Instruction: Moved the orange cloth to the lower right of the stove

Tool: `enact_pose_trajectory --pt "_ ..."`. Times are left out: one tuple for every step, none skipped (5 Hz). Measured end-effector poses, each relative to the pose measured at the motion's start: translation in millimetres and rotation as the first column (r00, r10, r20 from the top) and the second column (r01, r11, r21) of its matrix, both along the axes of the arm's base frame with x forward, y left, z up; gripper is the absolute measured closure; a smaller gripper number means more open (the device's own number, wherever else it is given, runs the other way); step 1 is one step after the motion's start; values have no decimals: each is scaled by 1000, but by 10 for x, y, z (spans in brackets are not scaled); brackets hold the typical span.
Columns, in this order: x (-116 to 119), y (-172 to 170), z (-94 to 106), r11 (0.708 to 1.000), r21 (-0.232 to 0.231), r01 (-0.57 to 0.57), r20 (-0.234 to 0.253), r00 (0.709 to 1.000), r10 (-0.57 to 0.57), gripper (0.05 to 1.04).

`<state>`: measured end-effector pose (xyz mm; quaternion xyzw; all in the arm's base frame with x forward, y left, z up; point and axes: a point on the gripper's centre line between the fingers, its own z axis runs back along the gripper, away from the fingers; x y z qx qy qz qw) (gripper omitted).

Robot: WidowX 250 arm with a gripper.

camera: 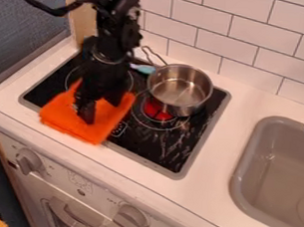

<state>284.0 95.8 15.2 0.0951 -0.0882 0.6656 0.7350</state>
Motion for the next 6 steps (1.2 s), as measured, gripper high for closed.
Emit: enact_pose_trajectory --pt "-6 275 12 999 14 -48 7 999 48 85" --pt "-66 443 28 996 29 -86 4 996 86 85" --pt "-46 630 76 994 40 -105 20 994 104 86" --pt "0 661 93 995 39 -93 27 995 92 85" --pt "12 653 98 995 32 -90 29 996 89 85" --pt "66 609 126 996 17 -84 42 996 83 85"
